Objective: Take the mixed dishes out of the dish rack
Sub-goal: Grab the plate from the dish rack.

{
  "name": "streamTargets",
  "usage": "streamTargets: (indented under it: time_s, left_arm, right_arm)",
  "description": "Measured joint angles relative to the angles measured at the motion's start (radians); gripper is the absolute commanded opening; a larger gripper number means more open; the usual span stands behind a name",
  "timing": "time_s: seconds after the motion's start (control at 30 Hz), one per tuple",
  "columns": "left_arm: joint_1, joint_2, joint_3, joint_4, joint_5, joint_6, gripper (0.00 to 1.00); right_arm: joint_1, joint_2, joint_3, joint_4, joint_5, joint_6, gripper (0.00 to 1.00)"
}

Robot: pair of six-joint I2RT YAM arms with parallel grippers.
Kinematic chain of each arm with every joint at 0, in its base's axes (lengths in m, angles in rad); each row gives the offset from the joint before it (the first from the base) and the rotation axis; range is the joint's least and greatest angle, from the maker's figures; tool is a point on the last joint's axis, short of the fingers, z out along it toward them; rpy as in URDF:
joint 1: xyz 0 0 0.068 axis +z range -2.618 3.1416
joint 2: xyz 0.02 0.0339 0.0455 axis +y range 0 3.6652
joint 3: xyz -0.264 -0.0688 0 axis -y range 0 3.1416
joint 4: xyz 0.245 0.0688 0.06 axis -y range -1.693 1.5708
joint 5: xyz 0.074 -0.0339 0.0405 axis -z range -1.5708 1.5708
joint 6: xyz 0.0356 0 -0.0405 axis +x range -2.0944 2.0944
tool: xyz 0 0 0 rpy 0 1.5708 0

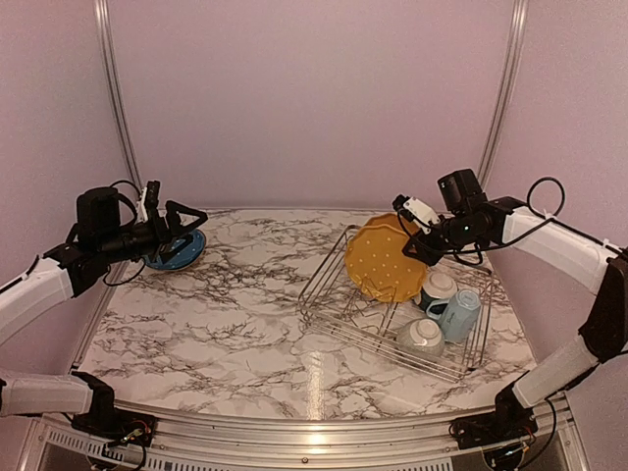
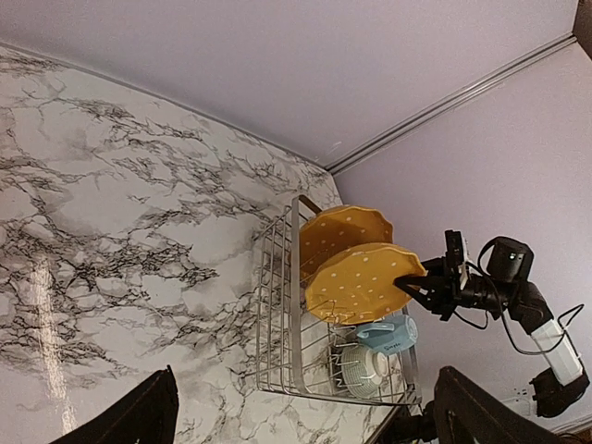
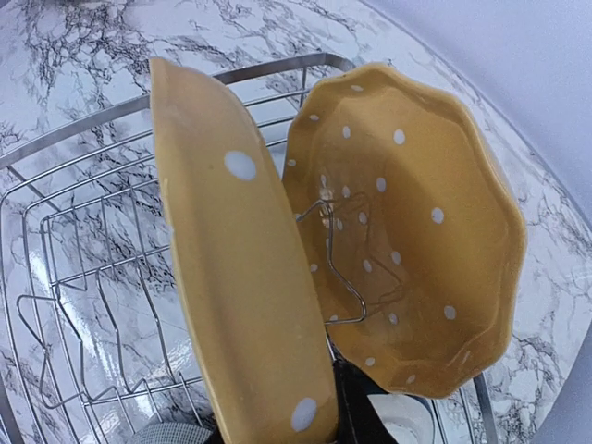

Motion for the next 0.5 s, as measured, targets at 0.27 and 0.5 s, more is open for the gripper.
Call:
streamTargets:
  time_s: [0.27,0.5]
  left_arm:
    - [-0.020,0.037,0.000,0.001,-0.002,0.000,0.99]
    - [-0.029,0.068,0.000,0.002,-0.010,0.000,0.99]
  right_arm:
    - [0.053,-0.048,0.059,-0.045,0.108,-0.001,0.00]
    - [0.193,-0.049,0.060,-0.045,0.310,-0.017,0.00]
